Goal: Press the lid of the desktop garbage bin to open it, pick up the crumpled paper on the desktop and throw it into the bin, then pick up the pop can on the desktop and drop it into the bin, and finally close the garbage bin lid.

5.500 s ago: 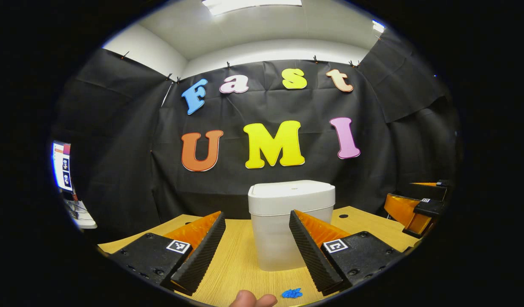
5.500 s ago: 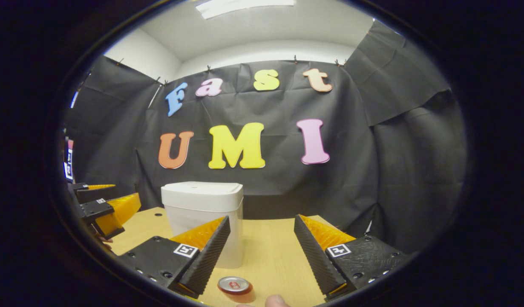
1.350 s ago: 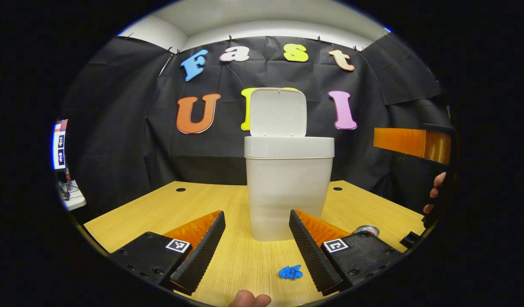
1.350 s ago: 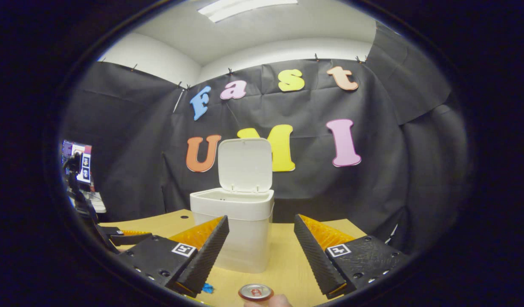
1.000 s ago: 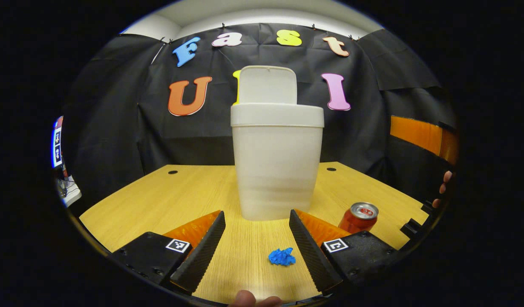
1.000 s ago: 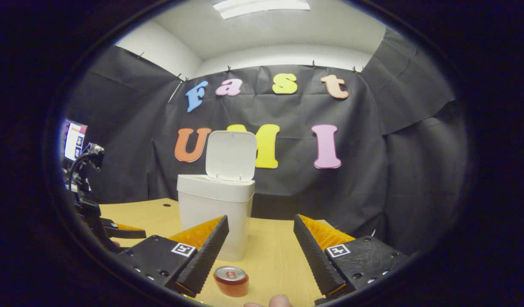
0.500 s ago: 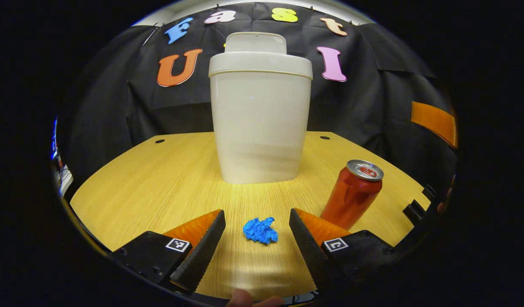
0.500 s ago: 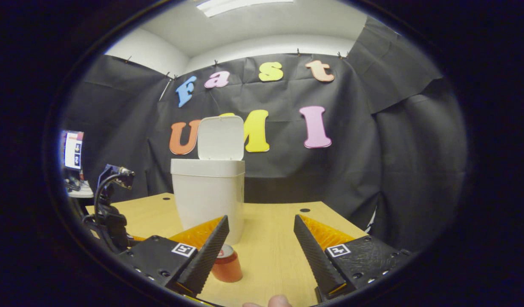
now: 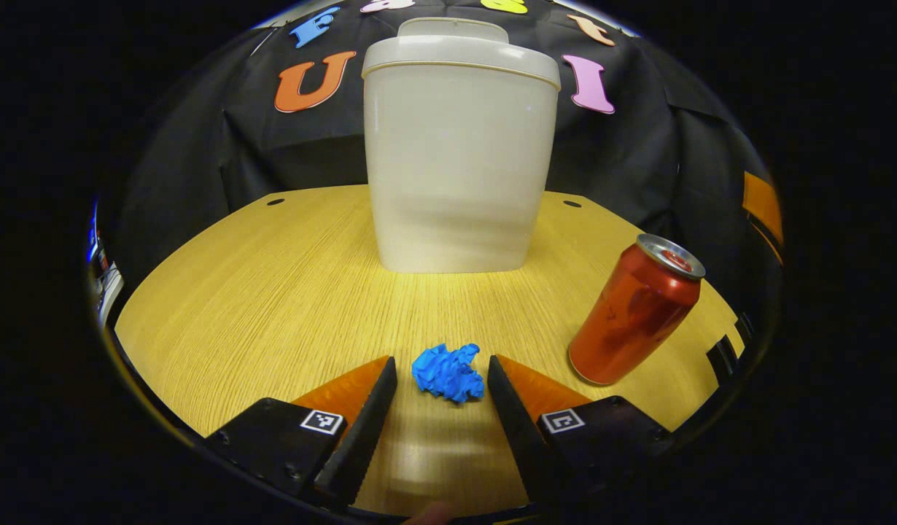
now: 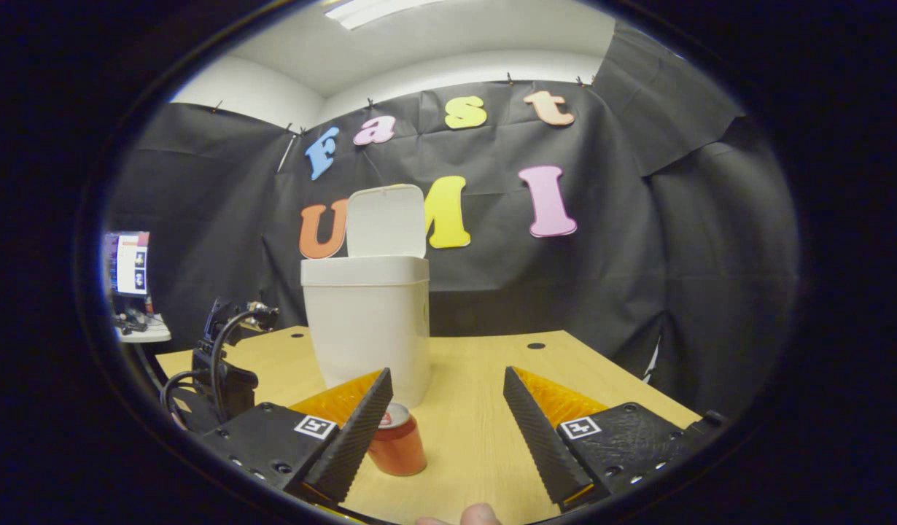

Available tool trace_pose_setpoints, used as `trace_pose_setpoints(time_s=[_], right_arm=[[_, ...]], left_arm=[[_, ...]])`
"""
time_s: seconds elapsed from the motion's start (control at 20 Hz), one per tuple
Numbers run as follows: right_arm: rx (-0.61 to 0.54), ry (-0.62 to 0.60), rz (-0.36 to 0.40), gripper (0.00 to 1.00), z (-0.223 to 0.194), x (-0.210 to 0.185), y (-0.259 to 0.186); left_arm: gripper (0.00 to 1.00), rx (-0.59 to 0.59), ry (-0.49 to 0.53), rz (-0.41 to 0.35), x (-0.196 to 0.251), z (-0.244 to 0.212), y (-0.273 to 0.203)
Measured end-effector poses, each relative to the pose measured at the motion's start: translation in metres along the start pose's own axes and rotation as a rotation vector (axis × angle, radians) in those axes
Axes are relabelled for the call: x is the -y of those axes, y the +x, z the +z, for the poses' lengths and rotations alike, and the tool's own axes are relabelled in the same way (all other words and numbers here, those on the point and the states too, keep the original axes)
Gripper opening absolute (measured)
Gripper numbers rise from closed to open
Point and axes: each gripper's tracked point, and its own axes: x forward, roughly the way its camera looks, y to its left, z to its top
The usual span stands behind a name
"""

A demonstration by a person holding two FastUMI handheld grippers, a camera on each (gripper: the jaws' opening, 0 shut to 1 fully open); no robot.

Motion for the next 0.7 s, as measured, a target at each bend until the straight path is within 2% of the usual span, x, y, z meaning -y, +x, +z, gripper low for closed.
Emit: trace_pose_setpoints(time_s=[0.25,0.3,0.4,0.55,0.7], right_arm=[[-0.018,-0.008,0.003,0.95,-0.01,-0.003,-0.001],[-0.015,-0.011,0.002,0.95,-0.009,-0.004,-0.002],[-0.012,-0.016,0.006,0.95,-0.011,-0.008,-0.002],[-0.021,-0.037,0.014,0.95,-0.016,-0.017,-0.004],[-0.03,-0.05,0.023,0.95,-0.02,-0.028,-0.006]], left_arm=[[0.49,0.026,0.01,-0.006,-0.001,0.0,0.001],[0.49,0.031,0.006,-0.013,-0.002,0.001,0.001],[0.36,0.039,-0.001,-0.027,-0.002,0.002,0.0],[0.31,0.055,-0.016,-0.049,-0.002,0.005,-0.002],[0.3,0.101,-0.022,-0.068,-0.003,0.017,-0.009]])
